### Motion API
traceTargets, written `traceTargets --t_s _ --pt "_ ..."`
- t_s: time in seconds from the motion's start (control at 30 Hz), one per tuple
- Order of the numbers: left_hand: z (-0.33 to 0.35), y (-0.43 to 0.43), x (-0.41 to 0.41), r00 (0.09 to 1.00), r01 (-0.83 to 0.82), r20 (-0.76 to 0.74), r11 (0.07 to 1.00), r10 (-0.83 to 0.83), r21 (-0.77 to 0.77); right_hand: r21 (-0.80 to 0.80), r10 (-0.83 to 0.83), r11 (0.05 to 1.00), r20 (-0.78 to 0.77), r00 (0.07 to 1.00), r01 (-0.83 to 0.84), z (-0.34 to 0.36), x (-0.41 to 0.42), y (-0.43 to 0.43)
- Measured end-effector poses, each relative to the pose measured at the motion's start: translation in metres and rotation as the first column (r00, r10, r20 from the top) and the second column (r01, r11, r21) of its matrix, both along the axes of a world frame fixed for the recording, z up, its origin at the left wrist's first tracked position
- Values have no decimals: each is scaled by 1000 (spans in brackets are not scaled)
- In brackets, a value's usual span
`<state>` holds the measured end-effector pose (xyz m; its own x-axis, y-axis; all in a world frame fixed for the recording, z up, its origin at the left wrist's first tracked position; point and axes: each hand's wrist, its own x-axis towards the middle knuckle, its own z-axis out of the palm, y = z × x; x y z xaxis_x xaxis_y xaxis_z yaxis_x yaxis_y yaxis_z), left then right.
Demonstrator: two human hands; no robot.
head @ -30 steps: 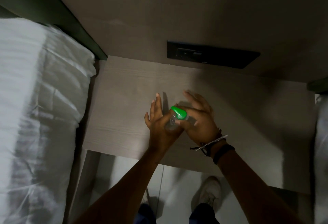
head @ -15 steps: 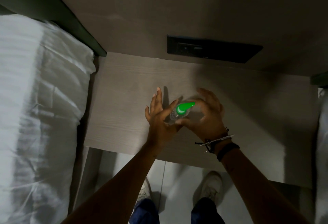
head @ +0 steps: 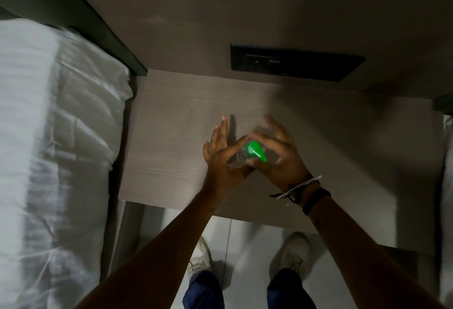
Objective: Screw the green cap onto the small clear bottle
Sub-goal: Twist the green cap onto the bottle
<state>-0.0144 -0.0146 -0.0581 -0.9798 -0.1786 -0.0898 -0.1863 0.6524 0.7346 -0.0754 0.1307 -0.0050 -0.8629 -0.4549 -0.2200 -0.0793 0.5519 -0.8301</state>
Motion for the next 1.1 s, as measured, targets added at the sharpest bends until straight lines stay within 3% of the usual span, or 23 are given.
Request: traceTargets --t_s 0.2,0.33,0.53,0.7,0.83,1.1 --pt "-6 -2 -2 1000 16 -24 999 -17 -50 78 -117 988 -195 974 135 -1 -2 -10" --pt "-8 -3 -4 999 37 -17 997 -38 -71 238 -2 969 -276 961 70 -12 0 -7" --pt "-8 -7 -1 1000 24 18 998 -23 -57 220 19 973 -371 928 68 -9 4 -3" --pt "-6 -6 -3 999 44 12 997 -44 -61 304 27 949 -339 940 83 -9 0 0" --pt "-5 -9 -9 997 62 38 996 -60 -70 222 81 975 -293 953 -15 -2 0 3" --pt "4 -9 -12 990 109 90 993 -105 -38 216 34 975 -351 936 46 -2 6 2"
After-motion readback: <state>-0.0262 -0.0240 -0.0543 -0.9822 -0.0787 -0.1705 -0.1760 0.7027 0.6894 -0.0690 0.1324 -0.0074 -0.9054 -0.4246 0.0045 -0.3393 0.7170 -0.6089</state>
